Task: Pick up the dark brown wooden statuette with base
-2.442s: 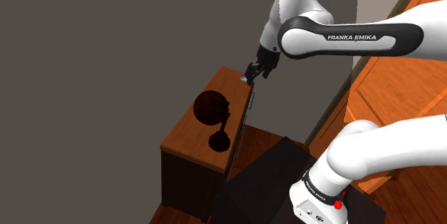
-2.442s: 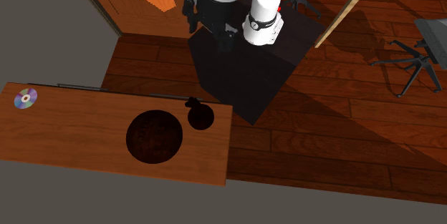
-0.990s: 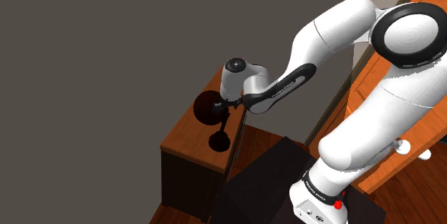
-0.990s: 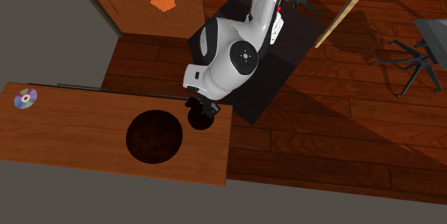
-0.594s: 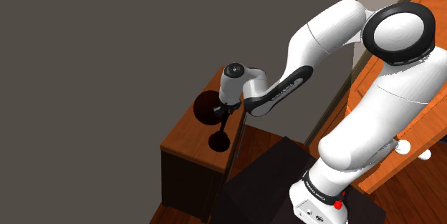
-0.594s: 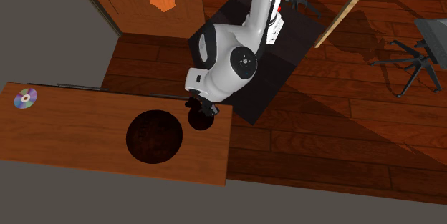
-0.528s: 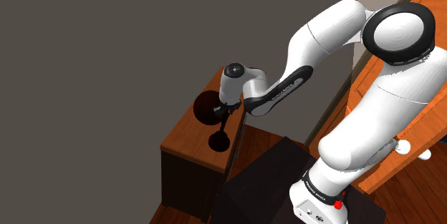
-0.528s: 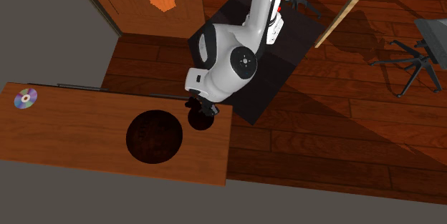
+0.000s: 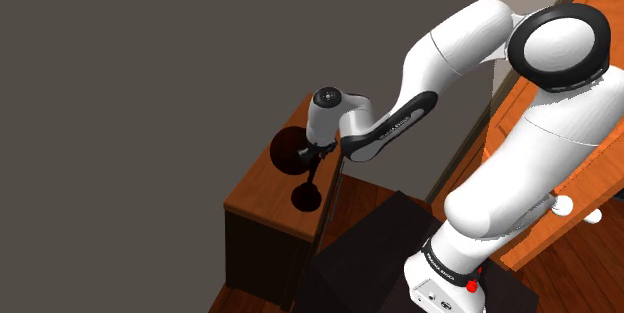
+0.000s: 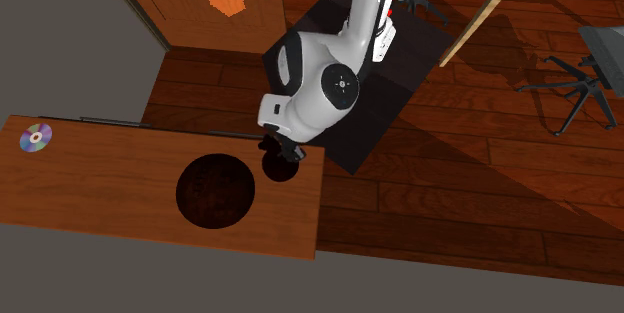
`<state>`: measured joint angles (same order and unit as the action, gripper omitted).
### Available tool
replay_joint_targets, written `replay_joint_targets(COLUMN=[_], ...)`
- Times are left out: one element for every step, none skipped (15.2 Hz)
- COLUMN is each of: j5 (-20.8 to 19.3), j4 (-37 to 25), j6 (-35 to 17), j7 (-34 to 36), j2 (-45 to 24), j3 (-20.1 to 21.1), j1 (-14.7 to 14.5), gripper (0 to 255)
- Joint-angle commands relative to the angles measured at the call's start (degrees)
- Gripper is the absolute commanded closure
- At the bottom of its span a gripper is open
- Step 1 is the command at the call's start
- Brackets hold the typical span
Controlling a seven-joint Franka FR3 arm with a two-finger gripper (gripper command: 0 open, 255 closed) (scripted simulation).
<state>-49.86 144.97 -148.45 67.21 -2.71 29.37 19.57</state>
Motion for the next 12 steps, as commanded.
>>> replay_joint_targets(j5=[2.3, 3.8, 5.2, 6.7, 8.1, 9.4, 10.8, 12.1, 13.3, 14.5, 15.7, 16.8], j4=[0.1, 0.3, 0.4, 0.5, 0.5, 0.6, 0.6, 0.6, 0.6, 0.5, 0.4, 0.3], j6=[0.4, 0.6, 0.9, 1.2, 1.5, 1.9, 2.3, 2.7, 3.1, 3.6, 4.1, 4.6], j7=[-2.1, -3.4, -4.6, -5.9, -7.1, -8.3, -9.5, -10.7, -11.8, -12.9, -13.9, -15.0], j2=[1.4, 2.3, 3.2, 4.1, 4.9, 5.8, 6.6, 7.5, 8.3, 9.1, 9.8, 10.6], j3=[0.2, 0.4, 0.5, 0.5, 0.5, 0.6, 0.5, 0.5, 0.4, 0.3, 0.1, 0.0], j1=[0.1, 0.0, 0.0, -0.1, -0.2, -0.4, -0.6, -0.8, -1.0, -1.2, -1.5, -1.7], gripper=[255, 255, 255, 255, 255, 255, 255, 255, 255, 255, 255, 255])
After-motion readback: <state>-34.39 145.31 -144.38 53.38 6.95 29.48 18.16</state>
